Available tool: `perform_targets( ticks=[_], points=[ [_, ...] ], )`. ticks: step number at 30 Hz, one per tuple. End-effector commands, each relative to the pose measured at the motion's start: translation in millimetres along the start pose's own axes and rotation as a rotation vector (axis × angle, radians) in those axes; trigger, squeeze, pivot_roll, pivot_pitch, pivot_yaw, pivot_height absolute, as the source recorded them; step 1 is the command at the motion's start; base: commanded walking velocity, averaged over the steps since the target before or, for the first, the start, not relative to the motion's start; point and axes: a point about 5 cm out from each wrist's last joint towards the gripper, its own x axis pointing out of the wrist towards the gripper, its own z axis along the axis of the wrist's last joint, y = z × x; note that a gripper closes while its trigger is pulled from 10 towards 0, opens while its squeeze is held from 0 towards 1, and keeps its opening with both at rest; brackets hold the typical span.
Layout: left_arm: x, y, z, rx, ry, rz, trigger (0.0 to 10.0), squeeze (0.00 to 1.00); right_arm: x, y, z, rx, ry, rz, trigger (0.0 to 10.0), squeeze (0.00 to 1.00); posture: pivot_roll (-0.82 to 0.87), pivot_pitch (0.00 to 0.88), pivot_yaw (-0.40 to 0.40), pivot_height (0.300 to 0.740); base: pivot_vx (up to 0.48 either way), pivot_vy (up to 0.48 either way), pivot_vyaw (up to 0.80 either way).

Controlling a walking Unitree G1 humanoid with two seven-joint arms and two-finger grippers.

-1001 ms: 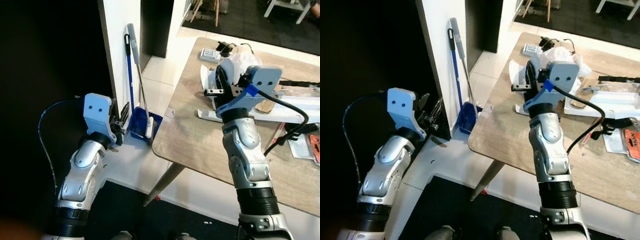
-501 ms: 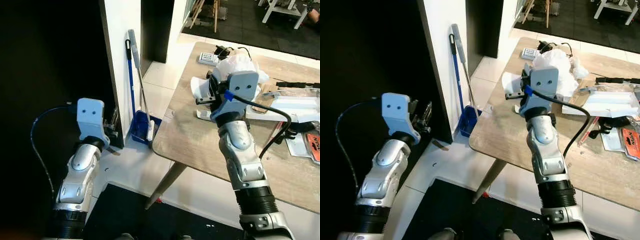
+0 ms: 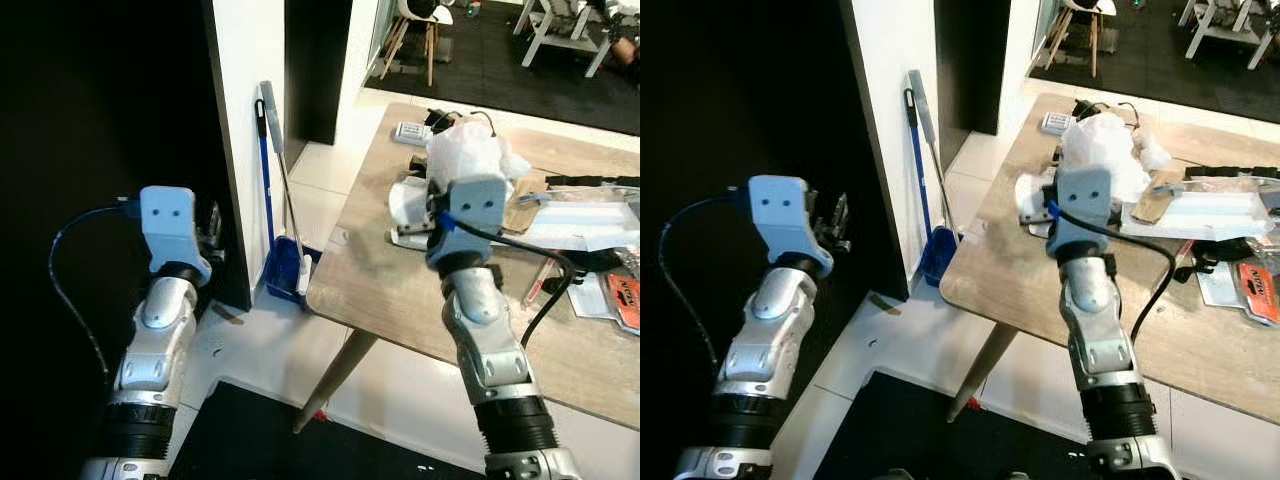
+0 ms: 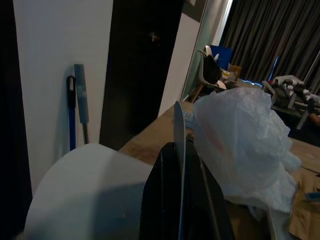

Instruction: Picking trash to rubbish bin

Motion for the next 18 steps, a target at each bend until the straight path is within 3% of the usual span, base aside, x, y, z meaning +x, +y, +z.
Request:
perform_targets(
  ticks=[1,7,12,18],
  points=[
    [-6.6,-9.9,-15,-0.025,0.046,-0.034,10.0,0.0,-4.6,0.2,-6,-0.034,0.009,0.004,10.0,0.0,-0.04,0.024,-0.034,0.74,0.0,0.0,0.0],
    [-8.3,-19.7,-17,-0.053,0.029,-0.056,10.0,0.0,-8.7,-0.9,-8,-0.069,-0.004,0.039,10.0,0.0,-0.03,0.0,-0.057,0.74,0.0,0.0,0.0],
    [-7.0,-13.8,-16,-0.033,0.019,-0.003,10.0,0.0,-9.3,-0.4,-11,-0.032,-0.005,0.039,10.0,0.0,-0.02,0.0,-0.055,0.74,0.0,0.0,0.0],
    [-6.3,-5.4,-13,-0.047,0.0,0.032,10.0,0.0,-11.7,6.6,-8,-0.034,-0.036,0.054,10.0,0.0,-0.04,0.018,-0.017,0.74,0.0,0.0,-0.8]
  ],
)
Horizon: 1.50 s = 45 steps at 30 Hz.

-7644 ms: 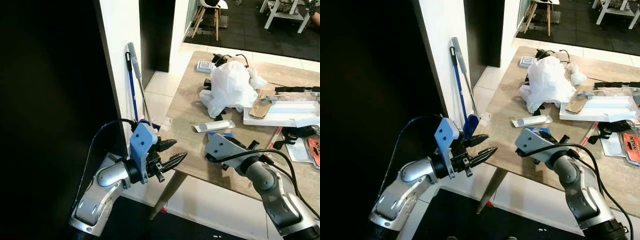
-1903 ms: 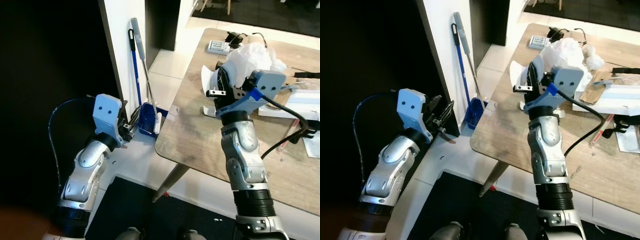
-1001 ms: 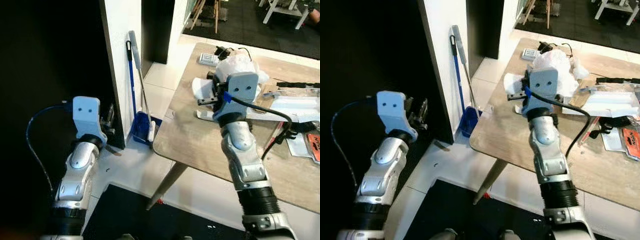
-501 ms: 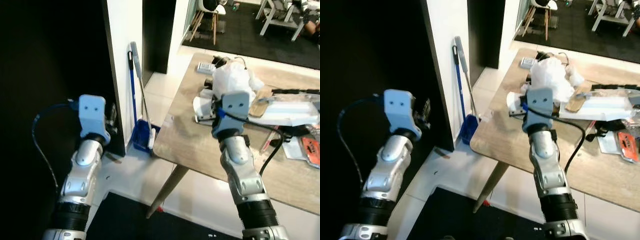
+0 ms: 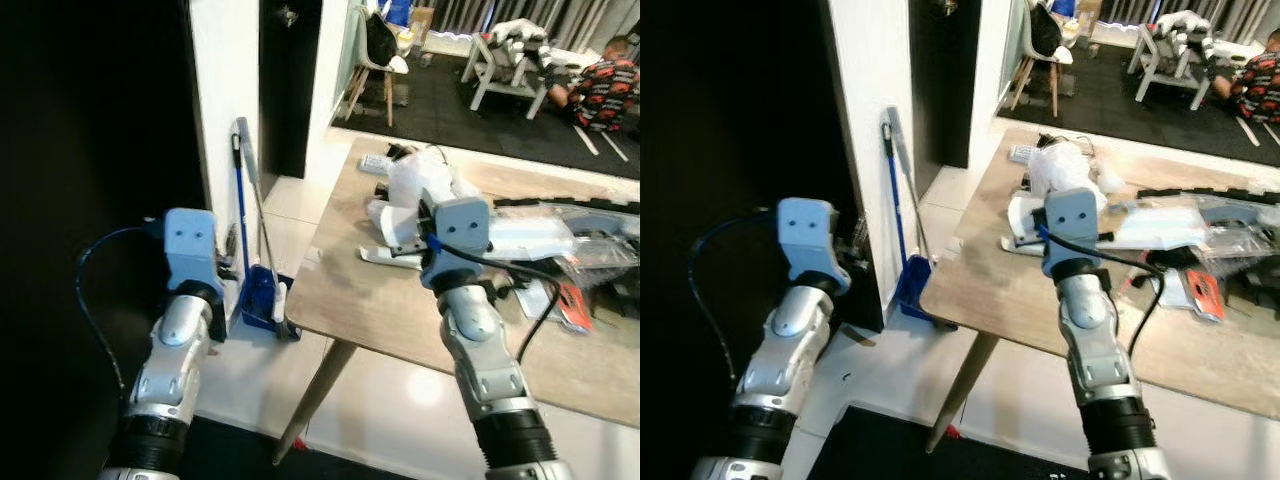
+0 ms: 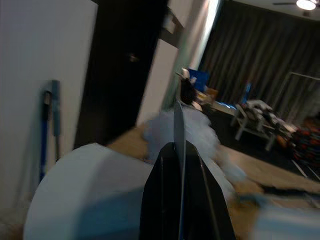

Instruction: Picking trash to rubbish bin

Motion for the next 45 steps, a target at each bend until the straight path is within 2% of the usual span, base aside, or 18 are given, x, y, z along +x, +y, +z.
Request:
perform_targets(
  ticks=[1,4,8,14,18,26,30,33,37,45],
  points=[
    [-0.3,-5.9,-1,-0.009,-0.011,-0.022,10.0,0.0,-4.3,-3.4,-3,-0.006,0.005,-0.016,10.0,0.0,-0.05,0.025,-0.005,0.74,0.0,0.0,-0.8],
    [-4.9,-14.0,-4,0.002,0.004,-0.064,10.0,0.0,-13.1,-7.2,-8,0.016,0.029,-0.064,10.0,0.0,-0.06,0.035,0.005,0.74,0.0,0.0,-0.8],
    [-7.0,-16.9,-5,0.008,0.003,-0.07,10.0,0.0,-17.4,-5.5,-12,0.025,0.041,-0.064,10.0,0.0,-0.06,0.037,0.006,0.74,0.0,0.0,-0.8],
    [-11.2,-22.6,-9,0.033,0.022,-0.095,10.0,0.0,-20.8,4.5,-13,0.031,0.048,-0.031,10.0,0.0,-0.06,0.057,0.009,0.74,0.0,0.0,-0.8],
    [-12.5,-23.3,-8,0.053,0.009,-0.094,10.0,0.0,-22.0,6.9,-14,0.032,0.054,-0.028,10.0,0.0,-0.05,0.071,0.007,0.74,0.0,0.0,-0.8],
    [-11.4,-22.3,-4,0.041,-0.007,-0.091,10.0,0.0,-20.6,6.5,-15,0.056,0.066,-0.041,10.0,0.0,-0.03,0.08,0.006,0.74,0.0,0.0,-0.8],
    [-13.5,-19.5,-6,0.052,0.003,-0.094,10.0,0.0,-21.2,10.7,-15,0.075,0.071,-0.027,10.0,0.0,-0.03,0.085,0.01,0.74,0.0,0.0,-0.8],
    [-20.8,-17.8,-9,0.051,0.003,-0.101,10.0,0.0,-26.5,12.6,-17,0.067,0.081,-0.017,10.0,0.0,-0.03,0.09,0.016,0.74,0.0,0.0,-0.8],
    [-21.7,-16.3,-7,0.02,-0.012,-0.082,10.0,0.0,-27.4,11.5,-19,0.07,0.089,-0.028,10.0,0.0,-0.03,0.09,0.017,0.74,0.0,0.0,-0.8],
    [-19.5,-22.5,-9,0.033,0.001,-0.114,10.0,0.0,-29.6,13.8,-21,0.068,0.099,-0.007,10.0,0.0,-0.03,0.098,0.018,0.74,0.0,0.0,-0.8]
  ],
)
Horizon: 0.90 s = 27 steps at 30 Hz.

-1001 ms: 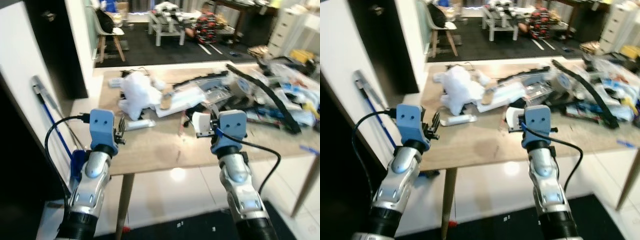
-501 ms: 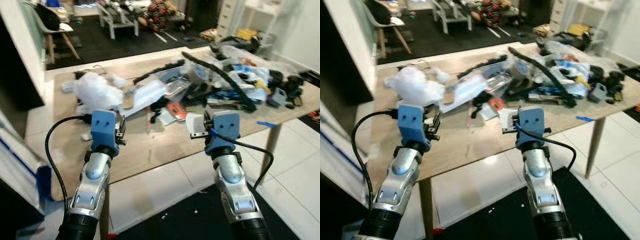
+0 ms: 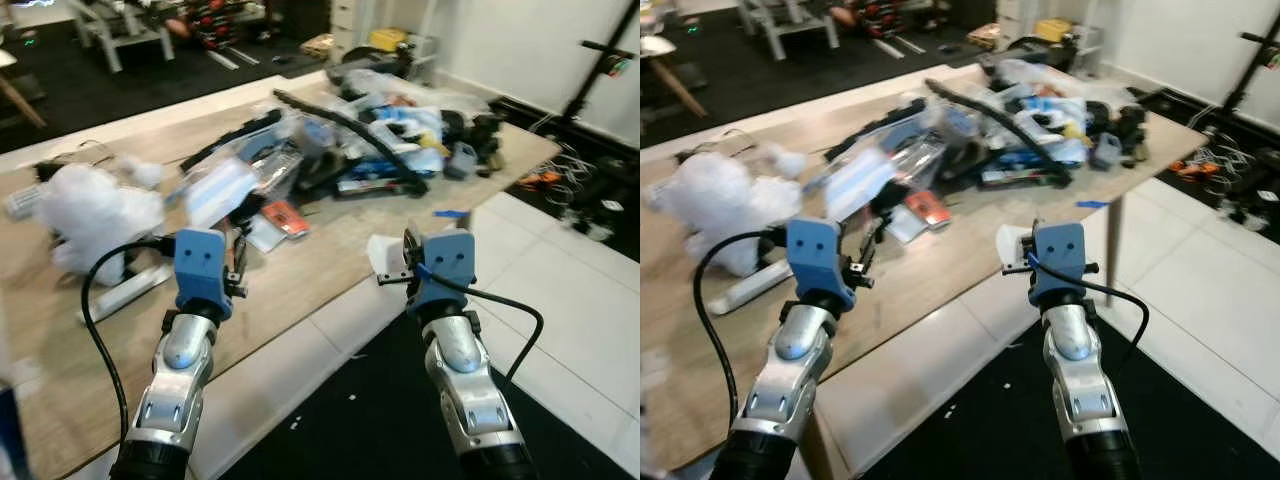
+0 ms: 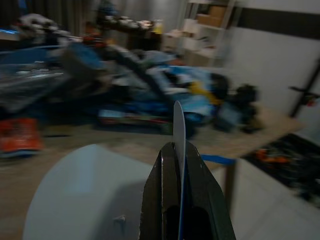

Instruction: Picking trash to rubbish bin

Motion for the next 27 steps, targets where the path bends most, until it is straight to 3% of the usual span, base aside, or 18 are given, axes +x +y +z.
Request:
perform_targets(
  ticks=[1,18,27],
  points=[
    [-2.7,-0.8,-6,0.006,0.021,-0.008,10.0,0.0,-3.3,2.7,-3,0.004,0.012,0.015,10.0,0.0,-0.03,0.098,0.018,0.74,0.0,0.0,-0.8],
    [2.6,4.7,-6,0.02,0.024,-0.001,10.0,0.0,-6.0,-3.5,-1,-0.011,0.014,0.007,10.0,0.0,-0.06,0.101,0.011,0.74,0.0,0.0,-0.8],
    [-2.1,-10.5,-9,0.05,0.021,-0.063,10.0,0.0,-13.3,-22.1,-10,-0.016,0.049,-0.017,10.0,0.0,-0.07,0.116,-0.023,0.74,0.0,0.0,-0.8]
  ],
)
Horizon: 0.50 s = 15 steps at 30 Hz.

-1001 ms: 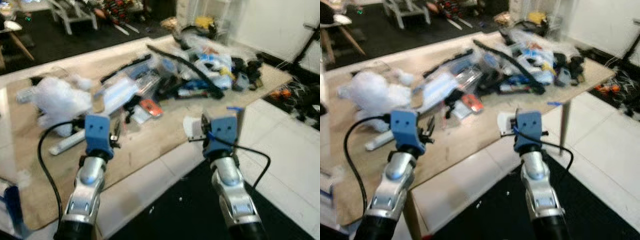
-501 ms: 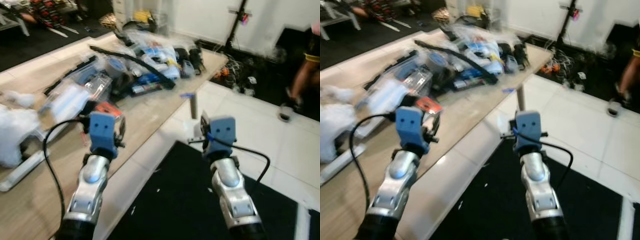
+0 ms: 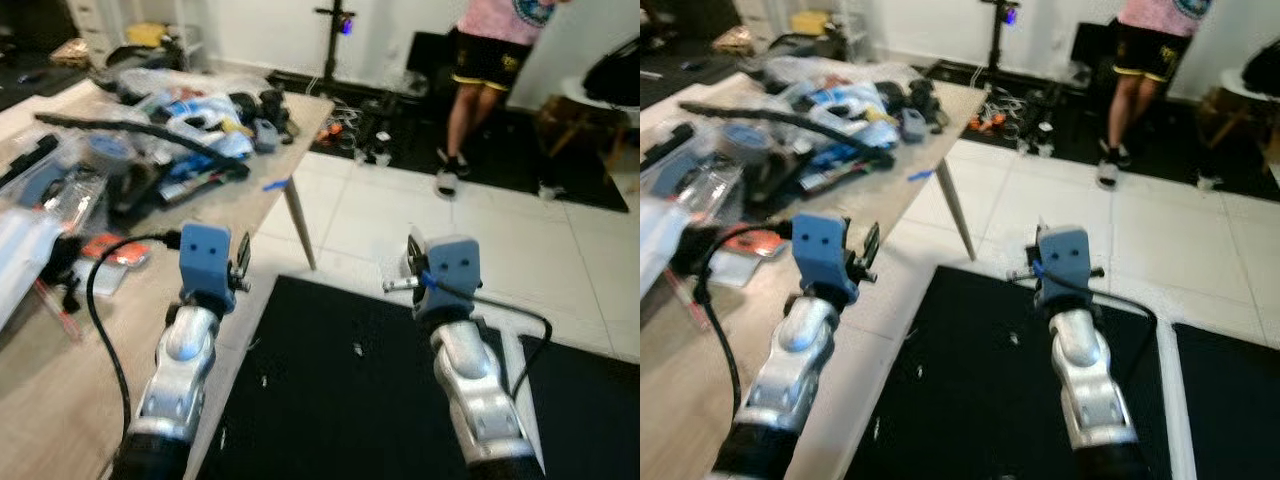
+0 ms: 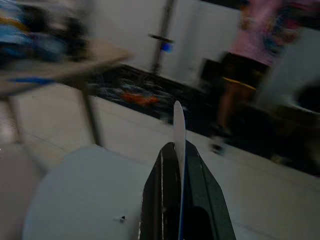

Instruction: Picking trash to rubbish bin

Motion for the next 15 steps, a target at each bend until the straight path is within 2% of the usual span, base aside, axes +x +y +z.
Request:
perform_targets(
  ticks=[1,8,15],
  points=[
    [-5.3,-6.4,-6.0,0.022,0.013,-0.036,10.0,0.0,-4.1,-3.2,-6.5,0.019,0.027,-0.018,10.0,0.0,-0.08,0.113,-0.025,0.74,0.0,0.0,-0.8],
    [-9.0,-2.9,-6.7,0.013,0.022,-0.01,10.0,0.0,-5.3,-0.4,-7.0,0.021,0.031,-0.008,10.0,0.0,-0.07,0.118,-0.021,0.74,0.0,0.0,-0.8],
    [-7.5,-7.2,-10.4,0.026,0.03,-0.018,10.0,0.0,-6.4,-0.4,-11.3,0.02,0.039,-0.007,10.0,0.0,-0.07,0.101,-0.02,0.74,0.0,0.0,-0.8]
  ],
)
